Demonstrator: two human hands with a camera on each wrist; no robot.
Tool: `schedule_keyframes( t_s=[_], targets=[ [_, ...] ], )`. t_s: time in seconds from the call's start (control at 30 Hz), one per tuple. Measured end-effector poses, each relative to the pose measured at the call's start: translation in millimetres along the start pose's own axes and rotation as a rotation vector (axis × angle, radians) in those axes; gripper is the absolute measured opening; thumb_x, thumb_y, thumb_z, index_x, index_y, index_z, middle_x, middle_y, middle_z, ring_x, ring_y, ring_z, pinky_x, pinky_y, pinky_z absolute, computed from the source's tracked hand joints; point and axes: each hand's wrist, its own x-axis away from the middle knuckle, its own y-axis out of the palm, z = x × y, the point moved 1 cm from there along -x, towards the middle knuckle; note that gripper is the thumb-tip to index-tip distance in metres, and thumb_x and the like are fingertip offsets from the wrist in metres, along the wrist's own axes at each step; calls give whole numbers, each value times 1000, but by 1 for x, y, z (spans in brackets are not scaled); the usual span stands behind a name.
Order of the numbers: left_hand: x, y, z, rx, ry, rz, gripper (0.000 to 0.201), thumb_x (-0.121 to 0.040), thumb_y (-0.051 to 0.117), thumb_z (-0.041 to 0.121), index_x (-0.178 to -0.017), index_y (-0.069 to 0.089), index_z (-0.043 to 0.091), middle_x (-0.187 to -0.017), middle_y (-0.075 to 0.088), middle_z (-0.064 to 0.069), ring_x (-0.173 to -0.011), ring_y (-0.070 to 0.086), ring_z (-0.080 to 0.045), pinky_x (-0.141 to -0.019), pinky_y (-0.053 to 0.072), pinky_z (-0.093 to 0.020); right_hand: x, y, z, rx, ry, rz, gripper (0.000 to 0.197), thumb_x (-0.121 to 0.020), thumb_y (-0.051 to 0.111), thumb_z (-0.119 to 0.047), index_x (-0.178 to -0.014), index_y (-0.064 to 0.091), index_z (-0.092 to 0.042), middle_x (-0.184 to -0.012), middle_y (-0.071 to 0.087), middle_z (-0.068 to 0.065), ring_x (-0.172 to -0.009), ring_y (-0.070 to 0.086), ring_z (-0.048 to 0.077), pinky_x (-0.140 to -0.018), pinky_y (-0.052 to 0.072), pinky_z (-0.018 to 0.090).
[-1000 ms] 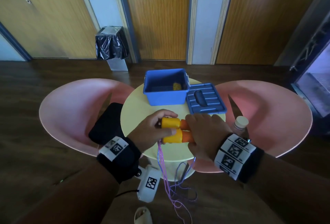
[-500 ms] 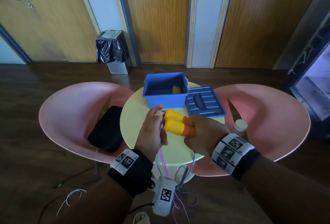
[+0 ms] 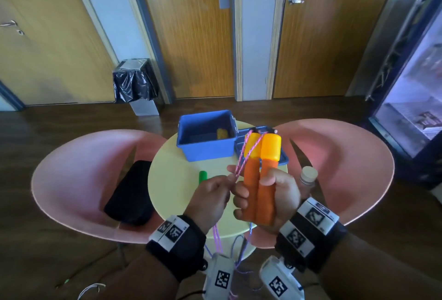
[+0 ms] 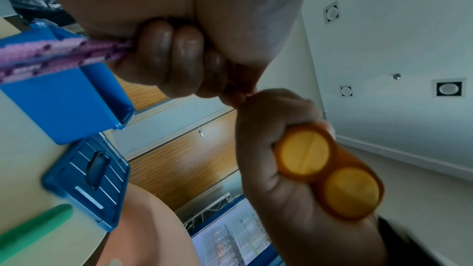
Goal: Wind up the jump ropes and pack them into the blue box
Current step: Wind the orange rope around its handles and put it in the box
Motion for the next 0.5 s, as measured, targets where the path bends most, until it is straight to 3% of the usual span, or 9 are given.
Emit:
schedule_keyframes(
  t_s=[0.07, 0.1, 0.17, 0.2, 0.27, 0.37, 0.43, 0.5],
  targets=[
    [-1, -2, 3, -50, 6, -37, 48, -87, 50, 59, -73, 71, 18, -64, 59, -12, -54, 36, -21, -53, 34, -28, 2, -3, -5, 8, 16, -53, 52, -59, 48, -22, -107, 60, -7, -69, 45, 10, -59, 43, 25, -63, 40, 34],
    [-1, -4, 4, -97, 28, -35, 47, -85, 52, 59, -74, 70, 18, -61, 58, -6, -52, 37, -17, -53, 33, -28, 1, -5, -8, 34, 17, -48, 48, -56, 50, -21, -101, 60, -7, -69, 46, 10, -59, 44, 25, -63, 40, 34],
    [0, -8, 6, -220, 74, -7, 37, -92, 55, 47, -73, 66, 17, -51, 45, 8, -49, 37, -11, -54, 33, -29, -1, -9, -14, 158, 32, 32, 41, -51, 54, -18, -91, 60, -9, -68, 49, 11, -57, 47, 25, -61, 40, 32],
    [1, -10, 6, -278, 97, 3, 33, -94, 55, 40, -71, 64, 18, -48, 40, 8, -48, 36, -12, -53, 34, -30, -3, -11, -17, 263, 45, 98, 38, -50, 54, -16, -88, 61, -11, -67, 49, 11, -55, 47, 25, -58, 40, 30],
    [3, -13, 4, -380, 144, 9, 27, -95, 57, 33, -73, 64, 19, -48, 38, 6, -48, 37, -13, -52, 35, -32, -7, -15, -24, 556, 36, 238, 28, -51, 52, -14, -79, 58, -12, -60, 47, 8, -51, 43, 23, -51, 36, 26],
    [8, -19, 0, -489, 202, -13, 28, -91, 54, 44, -77, 61, 21, -54, 47, 0, -53, 46, -16, -58, 47, -41, -17, -26, -39, 1164, -81, 381, 15, -55, 56, -24, -65, 48, -15, -53, 43, 0, -51, 39, 20, -53, 32, 30],
    [12, -23, 0, -599, 230, -14, 37, -88, 47, 55, -76, 57, 20, -59, 52, -5, -57, 52, -20, -59, 48, -43, -28, -46, -48, 1500, -64, 457, 19, -61, 59, -32, -67, 50, -17, -61, 55, -5, -56, 51, 17, -56, 41, 29],
    [16, -26, 2, -712, 264, -11, 37, -88, 44, 56, -74, 51, 23, -58, 51, -4, -58, 52, -20, -57, 46, -42, -39, -64, -56, 1730, 22, 544, 30, -59, 54, -47, -80, 57, -25, -73, 64, -8, -70, 64, 16, -69, 52, 32]
  ],
)
